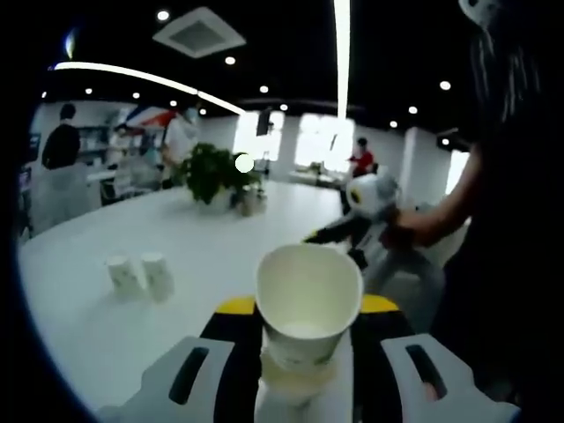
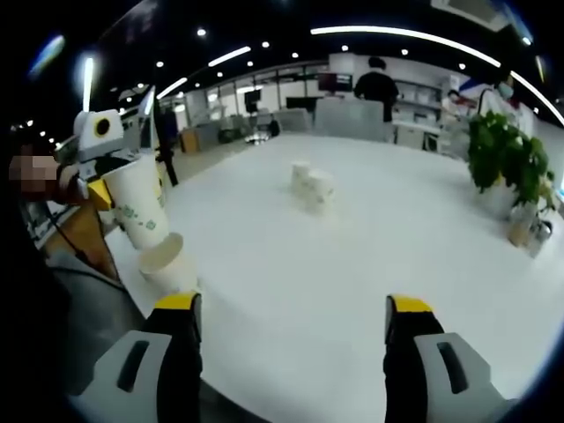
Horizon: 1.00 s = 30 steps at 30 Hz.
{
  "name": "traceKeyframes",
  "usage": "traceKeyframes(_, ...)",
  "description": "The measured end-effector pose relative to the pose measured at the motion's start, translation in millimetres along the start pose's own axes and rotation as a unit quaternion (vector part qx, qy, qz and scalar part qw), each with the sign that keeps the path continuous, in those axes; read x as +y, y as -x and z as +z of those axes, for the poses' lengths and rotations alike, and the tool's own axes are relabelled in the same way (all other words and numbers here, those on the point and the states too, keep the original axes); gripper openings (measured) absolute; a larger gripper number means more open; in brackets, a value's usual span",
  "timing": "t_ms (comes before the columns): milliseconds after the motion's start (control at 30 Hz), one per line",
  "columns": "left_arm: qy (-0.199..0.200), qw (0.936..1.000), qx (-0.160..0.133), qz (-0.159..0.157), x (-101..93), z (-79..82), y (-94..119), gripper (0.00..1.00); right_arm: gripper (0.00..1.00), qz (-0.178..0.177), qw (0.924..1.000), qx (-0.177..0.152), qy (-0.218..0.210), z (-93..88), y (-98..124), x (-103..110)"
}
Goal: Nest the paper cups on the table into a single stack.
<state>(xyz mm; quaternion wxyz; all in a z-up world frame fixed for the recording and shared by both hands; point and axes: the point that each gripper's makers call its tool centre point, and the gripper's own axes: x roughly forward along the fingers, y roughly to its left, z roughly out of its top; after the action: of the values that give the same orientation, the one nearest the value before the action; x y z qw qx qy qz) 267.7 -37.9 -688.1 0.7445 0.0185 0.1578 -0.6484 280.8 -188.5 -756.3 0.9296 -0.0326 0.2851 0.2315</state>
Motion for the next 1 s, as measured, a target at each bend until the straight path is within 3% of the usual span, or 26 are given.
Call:
traceKeyframes(200,0.0,1.0,0.005,0.001,-3.0,-11.0,-5.3,0.39,0.83,0.002,1.0,0.001,0.001,1.5,-0.6,0.8)
traceKeyframes(500,-0.014,0.999,0.036,0.021,1.7,-36.1,-10.8,0.4,0.82,0.002,1.0,0.002,0.003,1.1,1.1,-1.2)
traceKeyframes(1000,-0.011,0.9979,0.06,0.02,0.8,-54.9,-15.3,0.44,0.8,0.005,1.0,0.005,-0.004,-2.9,1.3,-0.4)
